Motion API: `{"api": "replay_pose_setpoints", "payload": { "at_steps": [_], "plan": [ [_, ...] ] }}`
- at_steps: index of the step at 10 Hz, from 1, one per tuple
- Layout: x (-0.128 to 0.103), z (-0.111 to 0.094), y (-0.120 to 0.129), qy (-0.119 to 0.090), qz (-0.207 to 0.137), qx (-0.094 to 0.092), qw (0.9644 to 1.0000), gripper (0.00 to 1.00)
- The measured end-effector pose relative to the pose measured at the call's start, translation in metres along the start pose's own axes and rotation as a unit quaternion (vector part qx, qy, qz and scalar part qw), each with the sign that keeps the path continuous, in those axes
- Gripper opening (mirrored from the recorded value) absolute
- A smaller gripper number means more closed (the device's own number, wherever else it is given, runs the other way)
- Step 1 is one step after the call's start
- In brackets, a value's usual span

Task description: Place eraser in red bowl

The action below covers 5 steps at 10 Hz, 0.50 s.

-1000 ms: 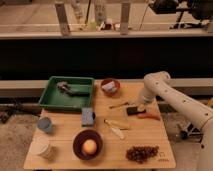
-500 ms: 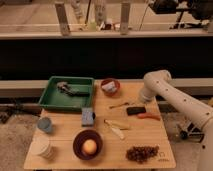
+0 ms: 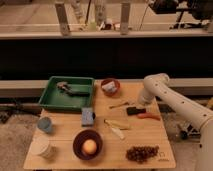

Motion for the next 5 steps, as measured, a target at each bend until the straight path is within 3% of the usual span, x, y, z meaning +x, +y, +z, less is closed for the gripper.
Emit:
{"api": "replay_pose_setpoints", "payload": {
  "at_steps": [2,4,5],
  "plan": [
    [0.0,-0.01,-0.002,-0.002,0.002,0.007,1.0,0.44],
    [-0.002,-0.004,-0.002,-0.003,0.001,0.004,1.0,0.53],
    [0.0,0.001,-0.001,-0.004,0.004,0.002,1.0,0.67]
  ]
}}
